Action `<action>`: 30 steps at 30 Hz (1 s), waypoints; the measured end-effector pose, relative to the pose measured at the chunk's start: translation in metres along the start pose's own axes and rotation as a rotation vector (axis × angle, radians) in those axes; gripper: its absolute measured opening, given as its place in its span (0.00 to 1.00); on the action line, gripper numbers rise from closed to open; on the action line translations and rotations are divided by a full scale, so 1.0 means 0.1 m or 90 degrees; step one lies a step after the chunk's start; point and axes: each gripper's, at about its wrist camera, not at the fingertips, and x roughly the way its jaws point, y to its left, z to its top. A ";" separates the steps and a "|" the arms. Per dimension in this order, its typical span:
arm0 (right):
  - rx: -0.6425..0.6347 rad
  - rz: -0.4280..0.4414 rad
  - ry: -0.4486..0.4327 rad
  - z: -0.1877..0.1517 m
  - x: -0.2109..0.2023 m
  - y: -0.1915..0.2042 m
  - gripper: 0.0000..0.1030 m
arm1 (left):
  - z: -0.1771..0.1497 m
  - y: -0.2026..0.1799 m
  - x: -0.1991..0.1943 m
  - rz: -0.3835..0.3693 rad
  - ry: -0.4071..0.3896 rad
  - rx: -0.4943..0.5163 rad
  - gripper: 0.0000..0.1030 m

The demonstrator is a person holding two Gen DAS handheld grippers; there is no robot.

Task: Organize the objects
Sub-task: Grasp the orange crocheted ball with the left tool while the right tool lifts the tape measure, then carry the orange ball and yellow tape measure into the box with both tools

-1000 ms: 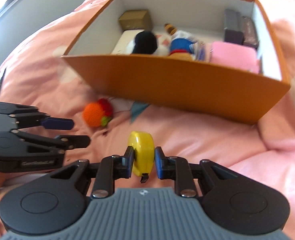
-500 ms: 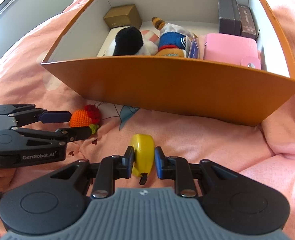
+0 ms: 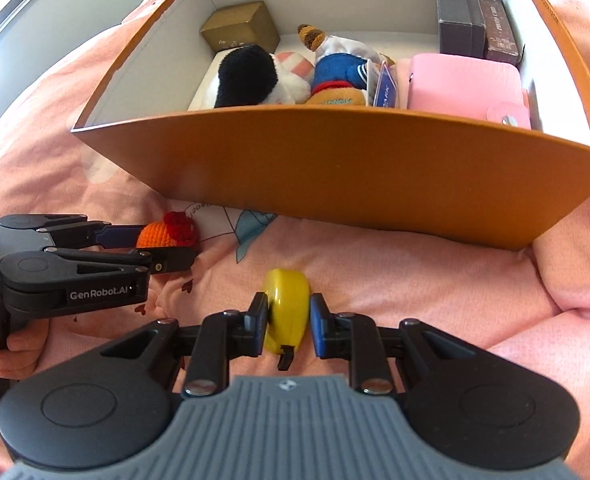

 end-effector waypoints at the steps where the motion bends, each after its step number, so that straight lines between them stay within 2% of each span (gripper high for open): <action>1: -0.001 0.000 -0.001 0.00 0.00 0.00 0.23 | 0.00 -0.01 -0.02 0.000 -0.002 0.003 0.50; 7: -0.013 -0.004 -0.019 -0.01 -0.11 0.04 0.22 | -0.02 -0.07 -0.21 -0.021 -0.015 0.020 0.50; 11: -0.029 -0.007 -0.038 -0.01 -0.29 0.09 0.22 | -0.01 -0.12 -0.43 -0.059 -0.030 0.034 0.50; 18: -0.058 0.016 -0.096 0.02 -0.77 0.16 0.22 | 0.11 -0.27 -0.86 -0.112 -0.091 0.060 0.50; 25: -0.093 0.027 -0.191 0.19 -1.26 0.23 0.21 | 0.40 -0.38 -1.13 -0.113 -0.156 0.074 0.50; 30: -0.102 0.016 -0.249 0.44 -1.40 0.22 0.21 | 0.68 -0.43 -1.18 -0.094 -0.194 0.091 0.50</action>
